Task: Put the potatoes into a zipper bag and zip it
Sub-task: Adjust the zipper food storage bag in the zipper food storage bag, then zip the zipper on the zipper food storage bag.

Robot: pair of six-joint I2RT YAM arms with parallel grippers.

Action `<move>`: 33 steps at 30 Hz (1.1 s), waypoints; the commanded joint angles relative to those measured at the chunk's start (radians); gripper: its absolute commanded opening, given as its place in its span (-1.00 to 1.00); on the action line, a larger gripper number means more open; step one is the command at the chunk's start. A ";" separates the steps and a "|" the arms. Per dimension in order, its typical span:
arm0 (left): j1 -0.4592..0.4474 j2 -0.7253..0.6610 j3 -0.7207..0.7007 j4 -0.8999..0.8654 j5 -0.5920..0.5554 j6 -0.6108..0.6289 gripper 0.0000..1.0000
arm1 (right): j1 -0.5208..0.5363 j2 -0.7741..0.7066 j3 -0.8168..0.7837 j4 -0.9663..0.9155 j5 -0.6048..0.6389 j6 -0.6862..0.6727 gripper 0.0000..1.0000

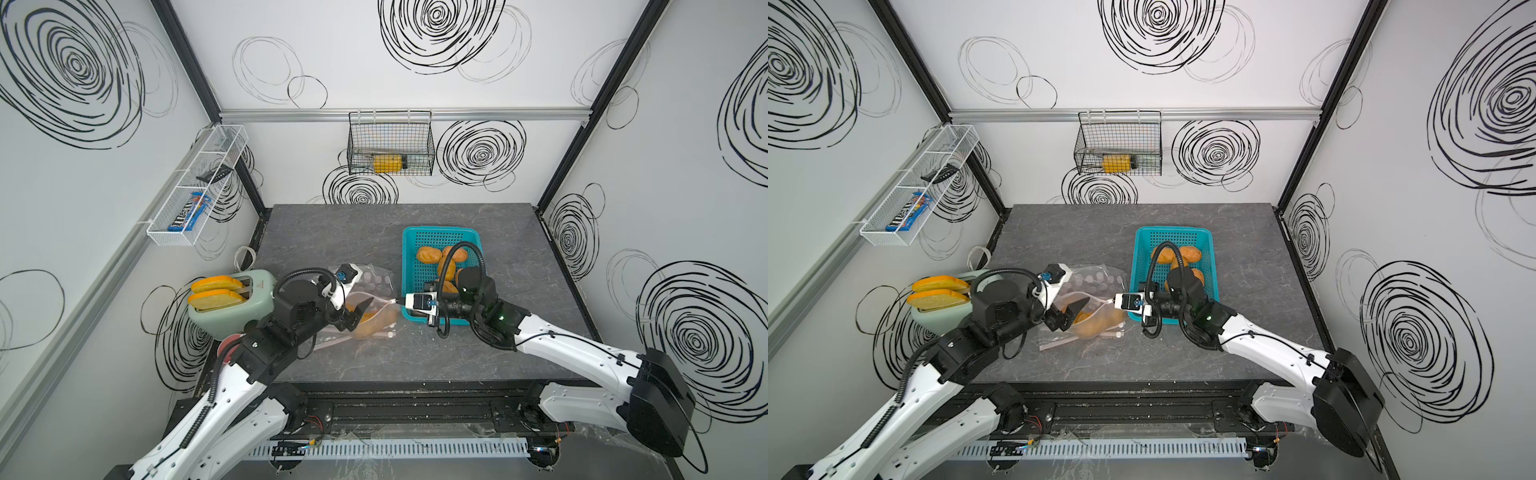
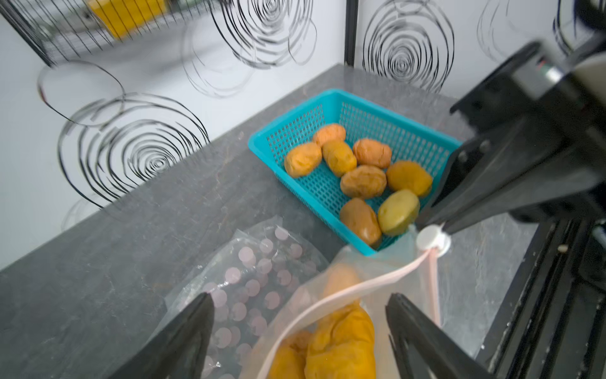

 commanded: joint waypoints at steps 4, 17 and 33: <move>-0.003 -0.013 0.204 -0.167 0.011 0.094 0.78 | 0.008 -0.010 0.204 -0.241 -0.045 0.184 -1.00; -0.214 0.047 0.081 -0.062 0.324 0.059 0.81 | 0.101 0.000 0.223 -0.369 0.001 0.369 -1.00; -0.237 0.051 0.020 -0.069 0.157 0.032 0.53 | 0.198 0.018 0.227 -0.402 0.124 0.606 -1.00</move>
